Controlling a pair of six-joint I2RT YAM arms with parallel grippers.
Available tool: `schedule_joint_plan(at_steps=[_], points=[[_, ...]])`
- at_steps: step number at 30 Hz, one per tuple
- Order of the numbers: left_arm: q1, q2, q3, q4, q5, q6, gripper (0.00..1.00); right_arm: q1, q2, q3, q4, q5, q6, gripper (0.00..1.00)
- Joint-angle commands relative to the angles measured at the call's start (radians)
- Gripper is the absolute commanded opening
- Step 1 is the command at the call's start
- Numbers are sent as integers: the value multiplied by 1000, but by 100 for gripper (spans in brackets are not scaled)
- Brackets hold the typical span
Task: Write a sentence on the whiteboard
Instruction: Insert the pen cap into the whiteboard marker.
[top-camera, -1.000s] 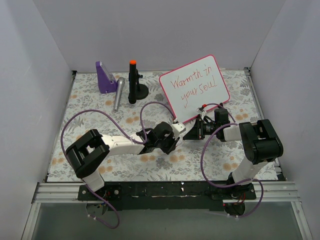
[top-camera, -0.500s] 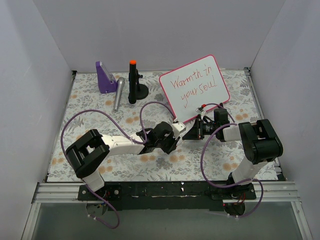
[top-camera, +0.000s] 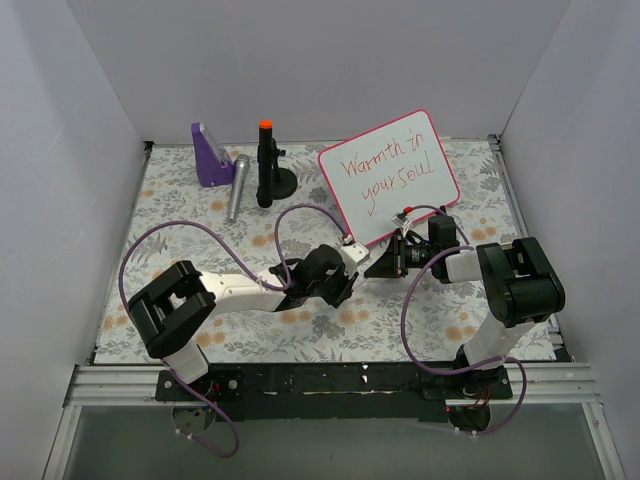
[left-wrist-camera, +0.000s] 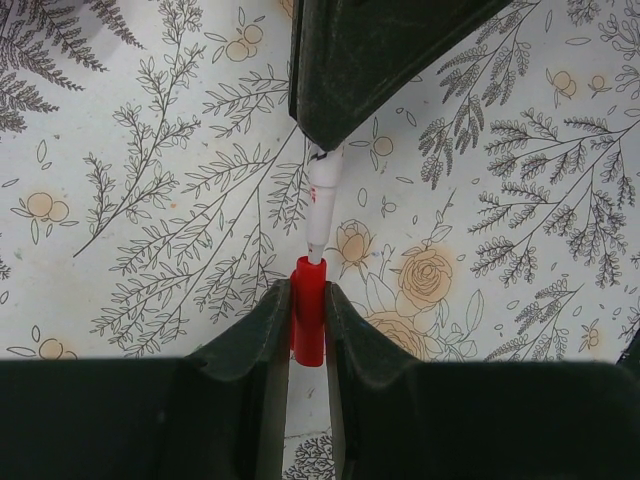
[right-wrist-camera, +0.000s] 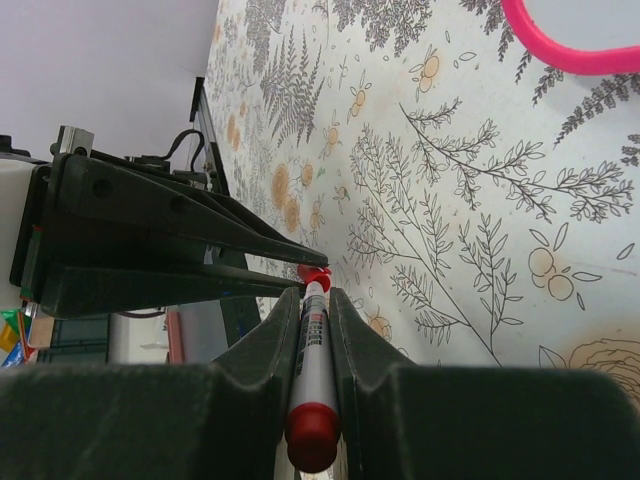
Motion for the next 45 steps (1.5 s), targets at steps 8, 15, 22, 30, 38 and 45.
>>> schedule_joint_plan(at_steps=[8, 15, 22, 30, 38, 45], points=[[-5, -98, -18, 159, -24, -3, 7, 10, 14, 19, 31, -66, 33, 1], [-3, -131, -55, 195, -21, -2, 7, 11, 16, 21, 43, -77, 48, 1], [-5, -122, -43, 215, -9, 4, 7, 11, 17, 19, 63, -88, 64, 1], [-4, -43, 26, 237, -42, 18, 9, 11, 20, 13, 98, -106, 90, 1], [-3, 21, 117, 251, -90, 28, 13, 11, 30, 18, 105, -117, 94, 1], [-3, -58, 63, 261, -142, -25, 40, -9, 39, 22, 98, -118, 85, 1]])
